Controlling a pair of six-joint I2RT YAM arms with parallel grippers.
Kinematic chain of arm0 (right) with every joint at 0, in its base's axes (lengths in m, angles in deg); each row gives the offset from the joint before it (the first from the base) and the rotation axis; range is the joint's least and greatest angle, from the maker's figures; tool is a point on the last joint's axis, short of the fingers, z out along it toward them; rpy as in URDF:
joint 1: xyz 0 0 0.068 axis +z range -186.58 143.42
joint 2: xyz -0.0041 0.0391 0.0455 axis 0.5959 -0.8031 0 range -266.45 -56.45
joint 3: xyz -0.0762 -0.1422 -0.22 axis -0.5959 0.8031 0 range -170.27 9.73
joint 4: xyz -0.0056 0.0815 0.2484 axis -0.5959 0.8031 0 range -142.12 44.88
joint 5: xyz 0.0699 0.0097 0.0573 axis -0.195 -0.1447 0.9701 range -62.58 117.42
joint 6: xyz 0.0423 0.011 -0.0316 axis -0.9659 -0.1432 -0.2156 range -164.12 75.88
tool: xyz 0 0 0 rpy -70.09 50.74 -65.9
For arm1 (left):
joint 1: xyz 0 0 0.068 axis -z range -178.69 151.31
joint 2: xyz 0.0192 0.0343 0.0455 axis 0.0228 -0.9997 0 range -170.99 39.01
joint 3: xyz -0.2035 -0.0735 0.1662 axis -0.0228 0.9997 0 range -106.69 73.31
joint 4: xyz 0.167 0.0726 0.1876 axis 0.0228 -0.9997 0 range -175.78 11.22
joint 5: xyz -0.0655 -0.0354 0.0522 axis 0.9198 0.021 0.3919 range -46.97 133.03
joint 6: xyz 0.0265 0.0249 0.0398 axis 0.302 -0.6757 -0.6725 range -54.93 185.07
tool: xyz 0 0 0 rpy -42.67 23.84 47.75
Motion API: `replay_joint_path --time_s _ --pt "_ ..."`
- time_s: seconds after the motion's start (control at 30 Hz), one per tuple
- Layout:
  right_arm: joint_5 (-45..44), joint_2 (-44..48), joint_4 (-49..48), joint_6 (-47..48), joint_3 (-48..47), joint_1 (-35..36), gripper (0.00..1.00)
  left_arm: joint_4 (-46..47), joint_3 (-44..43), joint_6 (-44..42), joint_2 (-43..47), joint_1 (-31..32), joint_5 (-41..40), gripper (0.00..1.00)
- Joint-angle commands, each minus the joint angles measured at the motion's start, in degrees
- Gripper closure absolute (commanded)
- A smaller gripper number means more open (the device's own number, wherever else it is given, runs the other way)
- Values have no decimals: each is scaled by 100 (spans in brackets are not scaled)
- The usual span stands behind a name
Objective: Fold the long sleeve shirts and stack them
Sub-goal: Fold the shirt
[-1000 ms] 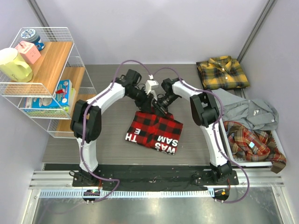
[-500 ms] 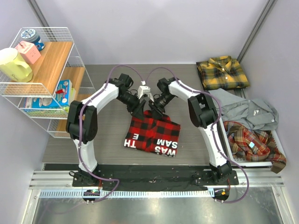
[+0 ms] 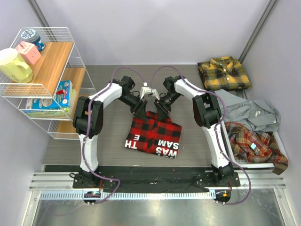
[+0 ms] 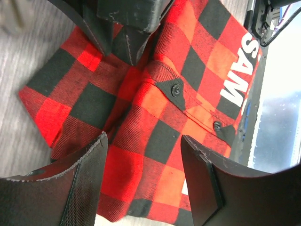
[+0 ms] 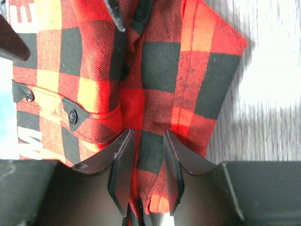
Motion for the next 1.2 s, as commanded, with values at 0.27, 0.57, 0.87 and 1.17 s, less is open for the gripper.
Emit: replay_joint_path --time_s 0.27,0.57,0.87,1.17 --pt "297 363 289 559 -138 10 63 -829 -394 -501 -708 -318 -528 38" --pt "252 284 315 594 -199 -16 63 -1392 -517 -853 -840 -414 -712 40" --pt "209 205 315 559 -270 -16 63 -1383 -632 -765 -700 -450 -265 46" --pt "164 117 315 401 -437 -122 63 -1278 -869 -378 -611 -415 219 61"
